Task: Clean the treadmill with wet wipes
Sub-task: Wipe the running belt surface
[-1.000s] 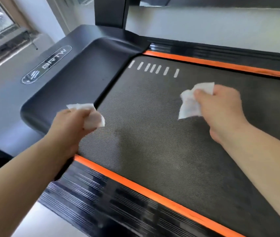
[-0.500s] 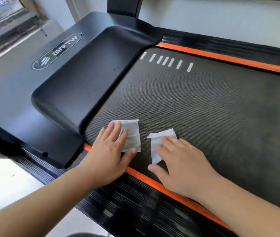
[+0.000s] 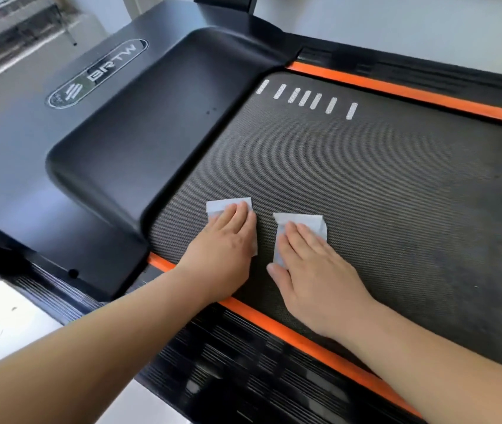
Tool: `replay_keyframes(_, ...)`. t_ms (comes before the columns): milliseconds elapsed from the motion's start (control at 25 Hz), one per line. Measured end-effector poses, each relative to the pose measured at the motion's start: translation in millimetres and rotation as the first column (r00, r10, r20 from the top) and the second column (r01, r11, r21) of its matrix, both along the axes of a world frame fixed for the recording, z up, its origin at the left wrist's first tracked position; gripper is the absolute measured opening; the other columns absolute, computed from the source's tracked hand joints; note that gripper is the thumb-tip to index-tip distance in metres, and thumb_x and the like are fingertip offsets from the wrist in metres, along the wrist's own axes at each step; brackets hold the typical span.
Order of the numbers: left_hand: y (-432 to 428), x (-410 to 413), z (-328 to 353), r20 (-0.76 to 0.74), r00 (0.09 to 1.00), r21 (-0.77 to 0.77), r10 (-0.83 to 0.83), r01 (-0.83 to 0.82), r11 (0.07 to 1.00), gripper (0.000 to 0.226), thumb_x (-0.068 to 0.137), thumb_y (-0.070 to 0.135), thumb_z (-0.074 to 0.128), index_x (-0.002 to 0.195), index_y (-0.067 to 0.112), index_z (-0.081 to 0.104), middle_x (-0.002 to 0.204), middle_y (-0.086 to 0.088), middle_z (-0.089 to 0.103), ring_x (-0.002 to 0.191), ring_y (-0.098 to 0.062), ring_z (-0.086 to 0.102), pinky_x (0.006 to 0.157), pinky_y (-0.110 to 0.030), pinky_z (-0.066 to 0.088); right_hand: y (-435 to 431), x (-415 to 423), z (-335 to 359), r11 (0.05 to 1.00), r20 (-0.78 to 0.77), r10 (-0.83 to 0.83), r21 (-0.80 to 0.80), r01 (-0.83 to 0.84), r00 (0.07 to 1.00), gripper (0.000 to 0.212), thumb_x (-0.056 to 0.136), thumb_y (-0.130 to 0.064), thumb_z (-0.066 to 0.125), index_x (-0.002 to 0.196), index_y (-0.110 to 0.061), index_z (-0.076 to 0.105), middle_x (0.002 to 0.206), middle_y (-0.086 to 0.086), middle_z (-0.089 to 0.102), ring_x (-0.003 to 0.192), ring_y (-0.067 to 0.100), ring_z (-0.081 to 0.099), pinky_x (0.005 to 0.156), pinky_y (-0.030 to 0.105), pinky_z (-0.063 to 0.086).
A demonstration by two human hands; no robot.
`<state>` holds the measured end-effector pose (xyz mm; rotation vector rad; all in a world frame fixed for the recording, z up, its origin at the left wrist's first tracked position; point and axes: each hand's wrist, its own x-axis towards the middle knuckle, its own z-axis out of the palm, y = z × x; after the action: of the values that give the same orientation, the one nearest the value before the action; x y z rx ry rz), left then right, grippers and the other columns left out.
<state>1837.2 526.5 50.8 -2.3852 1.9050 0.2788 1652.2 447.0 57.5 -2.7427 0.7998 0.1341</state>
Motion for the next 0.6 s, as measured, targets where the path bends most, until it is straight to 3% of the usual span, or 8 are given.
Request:
replay_keyframes(80,-3.1,8.7,-3.6,-0.052,0.994,0.076,0.096,-0.091,0.993,0.074,0.102,0.059,0.012,0.163,0.018,-0.001,0.169,-0.001,-0.009,0.156,-0.020,-0.011,0.127,-0.045,-0.001,-9.5,12.8,-1.8,0.999,-0.052,-0.025,0.043,0.027,0.998,0.090,0.089,-0.063,-0.011,0.163,-0.013,0.002,0.171,0.004,-0.008,0.157,0.016,-0.014,0.129,0.040,-0.001)
replay_keyframes(160,-8.4,15.8,1.4,-0.035,0.991,0.123,0.130,-0.125,0.985,0.079,0.100,0.066,0.011,0.161,0.022,-0.011,0.168,0.000,-0.019,0.154,-0.017,-0.022,0.127,-0.042,-0.008,-13.3,22.8,-3.4,0.994,-0.087,-0.077,0.067,0.083,0.993,0.091,0.084,-0.062,-0.017,0.162,-0.015,-0.008,0.170,0.001,-0.018,0.154,0.014,-0.024,0.128,0.039,-0.007)
replay_keyframes(280,-9.6,14.5,6.3,-0.058,0.983,0.146,0.177,-0.167,0.975,0.078,0.099,0.063,0.008,0.161,0.019,-0.014,0.167,-0.004,-0.022,0.152,-0.019,-0.026,0.126,-0.042,-0.011,-3.6,23.7,-2.3,0.993,-0.071,-0.098,0.056,0.102,0.993,0.092,0.083,-0.059,-0.017,0.162,-0.014,-0.005,0.170,0.003,-0.016,0.154,0.014,-0.022,0.127,0.038,-0.009)
replay_keyframes(480,43.2,-17.5,19.0,-0.082,0.988,0.241,-0.132,0.148,0.959,0.089,0.085,0.069,-0.014,0.159,0.020,-0.018,0.164,-0.002,-0.028,0.149,-0.016,-0.031,0.126,-0.038,-0.011,40.6,-21.7,10.0,0.984,-0.072,0.091,0.161,-0.078,0.993,0.088,0.087,-0.059,-0.014,0.163,-0.018,-0.001,0.169,-0.003,-0.018,0.153,0.008,-0.024,0.127,0.035,-0.010)
replay_keyframes(600,36.1,9.9,15.7,-0.028,1.000,0.177,0.004,0.001,0.984,0.096,0.083,0.073,-0.011,0.161,0.018,-0.009,0.168,-0.005,-0.017,0.153,-0.017,-0.022,0.127,-0.037,-0.007,39.9,-45.3,11.7,0.984,-0.102,0.115,0.149,-0.100,0.988,0.083,0.089,-0.060,-0.011,0.163,-0.024,-0.002,0.167,-0.010,-0.020,0.152,0.003,-0.024,0.126,0.033,-0.010)
